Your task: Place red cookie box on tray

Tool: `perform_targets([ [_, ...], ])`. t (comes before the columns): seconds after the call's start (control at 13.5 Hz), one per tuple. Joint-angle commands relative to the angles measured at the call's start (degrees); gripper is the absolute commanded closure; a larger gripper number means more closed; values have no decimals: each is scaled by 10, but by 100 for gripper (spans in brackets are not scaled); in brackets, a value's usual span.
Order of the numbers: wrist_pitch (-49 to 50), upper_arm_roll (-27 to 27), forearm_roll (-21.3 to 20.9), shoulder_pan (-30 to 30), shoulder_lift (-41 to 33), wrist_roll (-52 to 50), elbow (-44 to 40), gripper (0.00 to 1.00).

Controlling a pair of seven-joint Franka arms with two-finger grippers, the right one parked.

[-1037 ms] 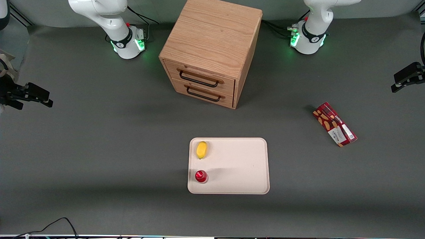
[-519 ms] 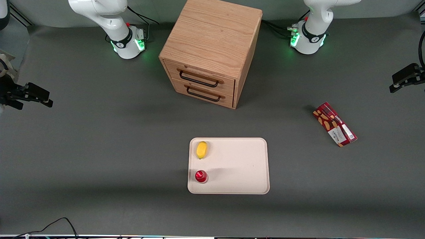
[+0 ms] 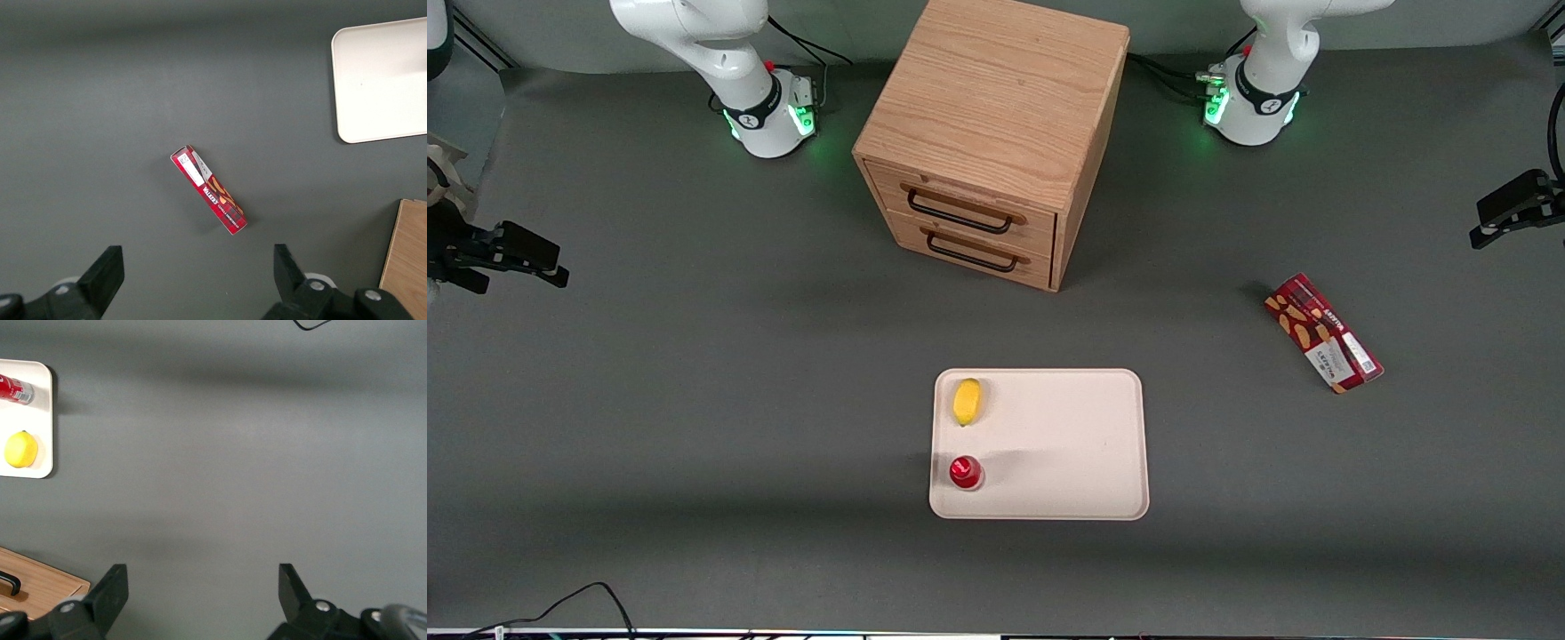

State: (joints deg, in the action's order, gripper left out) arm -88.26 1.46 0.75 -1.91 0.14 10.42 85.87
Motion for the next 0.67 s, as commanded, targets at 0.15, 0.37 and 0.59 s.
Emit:
perform_targets([
  [0.15,6,3,-1,3,-5,-12,12,0],
  [0.37,-7,4,-1,2,-1,-27,46,0],
  [0.59,-56,5,-5,-2,1,-26,100,0],
])
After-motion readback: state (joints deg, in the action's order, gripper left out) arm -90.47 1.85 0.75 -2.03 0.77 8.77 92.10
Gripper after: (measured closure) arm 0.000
